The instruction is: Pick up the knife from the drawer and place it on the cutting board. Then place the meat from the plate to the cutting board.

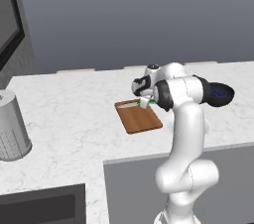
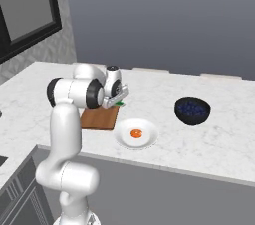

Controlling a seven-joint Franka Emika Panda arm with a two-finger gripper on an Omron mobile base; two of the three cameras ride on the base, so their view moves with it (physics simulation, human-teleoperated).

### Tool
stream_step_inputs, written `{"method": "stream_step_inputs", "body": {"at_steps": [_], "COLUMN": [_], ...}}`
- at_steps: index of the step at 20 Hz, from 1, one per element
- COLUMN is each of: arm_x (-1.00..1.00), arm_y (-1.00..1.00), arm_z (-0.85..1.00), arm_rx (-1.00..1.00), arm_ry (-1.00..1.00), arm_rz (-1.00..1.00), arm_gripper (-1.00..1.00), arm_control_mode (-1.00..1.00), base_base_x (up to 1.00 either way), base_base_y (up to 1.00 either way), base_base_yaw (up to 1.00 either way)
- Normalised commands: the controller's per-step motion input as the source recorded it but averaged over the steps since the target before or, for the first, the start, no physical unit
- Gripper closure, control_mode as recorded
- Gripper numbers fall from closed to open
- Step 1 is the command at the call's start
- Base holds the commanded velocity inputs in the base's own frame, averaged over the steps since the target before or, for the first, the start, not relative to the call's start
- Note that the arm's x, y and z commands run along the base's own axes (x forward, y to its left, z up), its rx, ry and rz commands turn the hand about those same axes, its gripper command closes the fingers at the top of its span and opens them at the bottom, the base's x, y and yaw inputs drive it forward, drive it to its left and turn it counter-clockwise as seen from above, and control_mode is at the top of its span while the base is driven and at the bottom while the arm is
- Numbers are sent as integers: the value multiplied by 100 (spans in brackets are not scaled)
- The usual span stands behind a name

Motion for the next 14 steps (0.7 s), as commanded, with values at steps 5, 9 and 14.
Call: {"method": "stream_step_inputs", "body": {"at_steps": [5,9,14], "arm_x": [-3,39,5], "arm_y": [33,73,79], "arm_z": [-15,-82,-79], "arm_rx": [0,0,0], "arm_ry": [-14,9,11], "arm_rz": [-21,-33,-35], "arm_gripper": [100,100,100], "arm_control_mode": [-100,-100,-100], "base_base_x": [0,0,0], "base_base_y": [0,0,0], "base_base_yaw": [0,0,0]}}
